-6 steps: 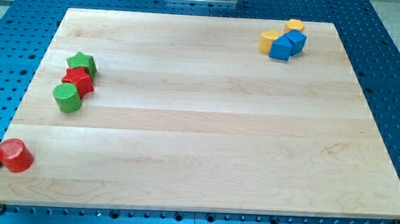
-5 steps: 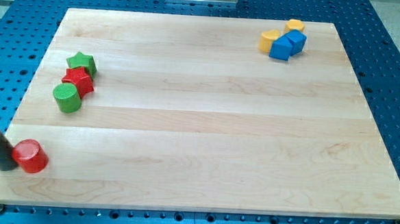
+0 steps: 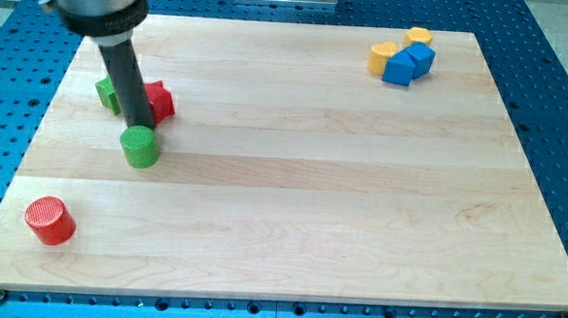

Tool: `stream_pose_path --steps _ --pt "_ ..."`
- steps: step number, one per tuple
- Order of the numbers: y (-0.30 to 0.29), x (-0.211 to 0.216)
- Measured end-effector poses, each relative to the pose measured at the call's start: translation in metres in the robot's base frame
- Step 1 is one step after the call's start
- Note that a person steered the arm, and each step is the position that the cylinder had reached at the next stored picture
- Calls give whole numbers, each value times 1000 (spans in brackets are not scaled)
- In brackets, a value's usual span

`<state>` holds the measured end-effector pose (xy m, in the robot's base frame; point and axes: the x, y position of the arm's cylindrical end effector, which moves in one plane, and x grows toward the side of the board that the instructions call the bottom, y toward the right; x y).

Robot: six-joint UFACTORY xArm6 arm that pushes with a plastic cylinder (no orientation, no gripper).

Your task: Push the red star closely to the heart

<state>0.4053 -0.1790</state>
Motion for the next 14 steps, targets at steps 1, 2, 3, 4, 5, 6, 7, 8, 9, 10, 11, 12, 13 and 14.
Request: stream_pose_path --steps 1,2,3,4,5,6,7,8,9,10,11,12,13,14 --pt "-26 -5" --pt "-2 -36" --pt "53 -62" --pt "86 -52" --pt "64 -33" --pt "51 2" --pt "85 -18" --pt "149 -47" --pt "202 -47" --pt "219 -44" --pt "246 -94" --pt "281 -120" --pt "292 -120" --pt "224 -86"
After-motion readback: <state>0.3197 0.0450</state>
